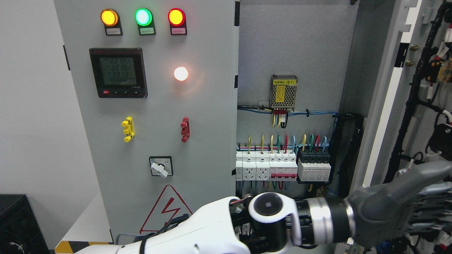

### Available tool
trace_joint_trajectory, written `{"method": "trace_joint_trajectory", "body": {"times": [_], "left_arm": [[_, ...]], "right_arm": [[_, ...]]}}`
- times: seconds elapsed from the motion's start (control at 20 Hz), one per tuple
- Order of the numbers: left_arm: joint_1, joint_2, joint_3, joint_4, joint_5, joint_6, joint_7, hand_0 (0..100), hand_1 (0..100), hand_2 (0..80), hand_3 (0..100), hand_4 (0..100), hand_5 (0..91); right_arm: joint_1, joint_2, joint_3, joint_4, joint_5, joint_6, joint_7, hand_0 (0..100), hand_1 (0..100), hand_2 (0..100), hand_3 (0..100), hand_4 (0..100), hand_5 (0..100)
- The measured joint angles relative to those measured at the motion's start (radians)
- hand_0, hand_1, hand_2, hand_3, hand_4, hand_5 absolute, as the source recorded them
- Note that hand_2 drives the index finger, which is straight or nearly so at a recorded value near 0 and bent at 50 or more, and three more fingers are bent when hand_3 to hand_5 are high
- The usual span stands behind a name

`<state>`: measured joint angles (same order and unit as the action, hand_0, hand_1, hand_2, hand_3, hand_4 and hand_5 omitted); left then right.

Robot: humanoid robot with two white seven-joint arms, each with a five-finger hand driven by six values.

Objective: Open door with both hands

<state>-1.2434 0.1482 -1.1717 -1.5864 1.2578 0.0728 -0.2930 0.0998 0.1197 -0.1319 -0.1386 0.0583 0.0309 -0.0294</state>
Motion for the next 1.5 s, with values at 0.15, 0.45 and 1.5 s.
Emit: {"method": "trace_joint_trajectory", "body": {"times": [0.15, 0.45, 1.5], "left_arm": [[0.139, 0.149, 0.002, -0.067, -0.056, 0.004, -0.085, 0, 0, 0.0, 0, 0, 0.0], [0.549, 0.397, 0.029, -0.110, -0.318, -0.023, -0.155, 0, 0, 0.0, 0, 0, 0.0], [1.231, 0.122, 0.458, 1.135, -0.938, -0.320, 0.111, 0, 0, 0.0, 0, 0, 0.0]], "right_arm": [[0.000, 0.000, 0.000, 0.000, 0.000, 0.000, 0.000, 0, 0, 0, 0, 0, 0], [0.000, 0.000, 0.000, 0.000, 0.000, 0.000, 0.000, 0, 0, 0, 0, 0, 0], [0.000, 0.000, 0.000, 0.001, 0.000, 0.001, 0.000, 0, 0, 0, 0, 0, 0]]}}
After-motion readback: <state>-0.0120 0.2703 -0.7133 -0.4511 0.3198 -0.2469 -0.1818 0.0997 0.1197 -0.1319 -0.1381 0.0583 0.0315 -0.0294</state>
